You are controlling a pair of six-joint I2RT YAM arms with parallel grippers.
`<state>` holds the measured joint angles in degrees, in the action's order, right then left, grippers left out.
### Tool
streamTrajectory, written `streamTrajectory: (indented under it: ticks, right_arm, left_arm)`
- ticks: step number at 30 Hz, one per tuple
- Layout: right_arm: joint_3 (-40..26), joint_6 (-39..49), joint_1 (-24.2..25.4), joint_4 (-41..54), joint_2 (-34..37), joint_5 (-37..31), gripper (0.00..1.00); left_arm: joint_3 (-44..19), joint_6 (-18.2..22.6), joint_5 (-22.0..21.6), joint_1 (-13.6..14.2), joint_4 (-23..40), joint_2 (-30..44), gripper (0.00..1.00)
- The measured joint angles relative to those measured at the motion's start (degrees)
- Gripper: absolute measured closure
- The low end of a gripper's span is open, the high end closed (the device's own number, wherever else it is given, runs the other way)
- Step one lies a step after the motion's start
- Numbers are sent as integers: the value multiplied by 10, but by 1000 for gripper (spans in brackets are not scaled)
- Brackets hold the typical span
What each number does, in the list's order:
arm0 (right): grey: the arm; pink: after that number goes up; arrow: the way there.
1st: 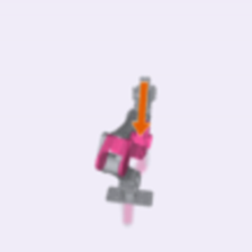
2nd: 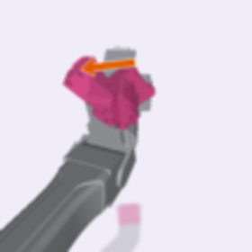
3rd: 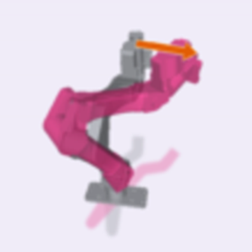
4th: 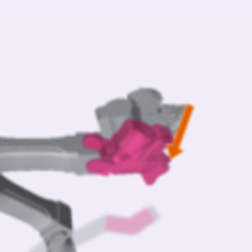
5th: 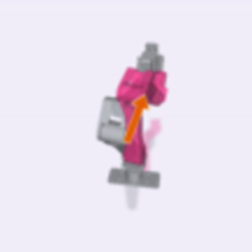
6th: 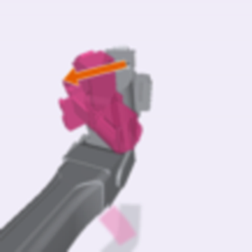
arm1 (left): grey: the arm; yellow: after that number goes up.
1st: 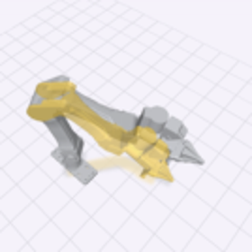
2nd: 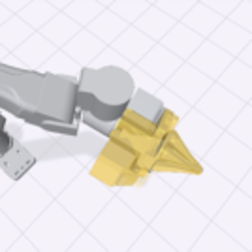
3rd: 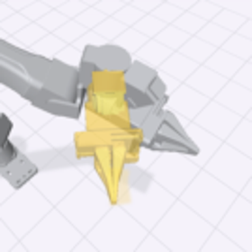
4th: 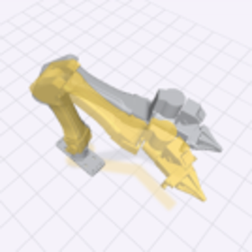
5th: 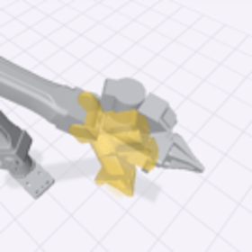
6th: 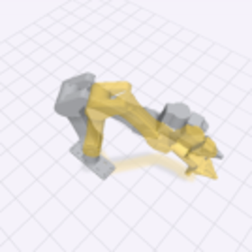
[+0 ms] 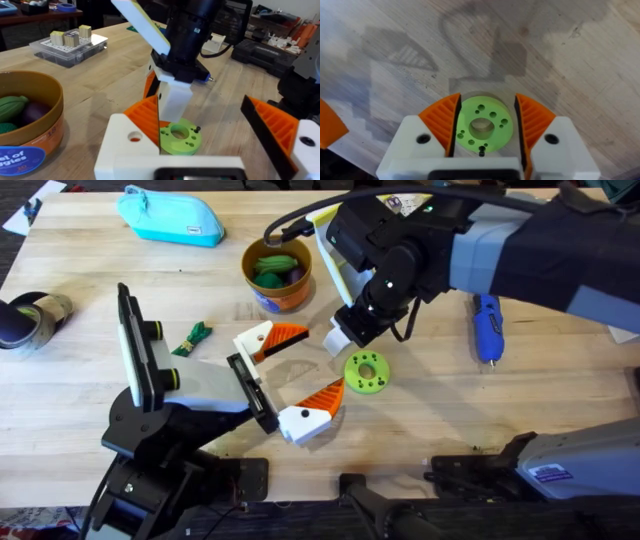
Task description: Pick up the gripper from the table and insert it into the empty holder that is missing its gripper. Then pick up a screw, insert it into the mounting hole, and use the screwdriver to tighten it. Finally, clean up the table by picking up the vegetable and placing it into the bucket.
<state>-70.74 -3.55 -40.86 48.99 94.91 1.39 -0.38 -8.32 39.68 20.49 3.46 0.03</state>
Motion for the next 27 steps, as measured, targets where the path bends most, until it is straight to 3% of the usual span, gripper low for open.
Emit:
streamTrajectory:
  ticks: [9,17,22,27]
  right_arm:
    - [0,-19,3,28,-7,-1,366]
    - [2,-60,4,88,-130,-28,366]
    - [56,-94,-10,84,-206,-35,366]
    - [136,-119,-25,51,-213,-35,366]
  left_arm:
    - [0,-1,0,0,-1,0,10]
    - [0,-1,-1,0,-1,0,10]
    - [0,-1,-1,0,-1,0,10]
    - [0,-1,-1,0,-1,0,10]
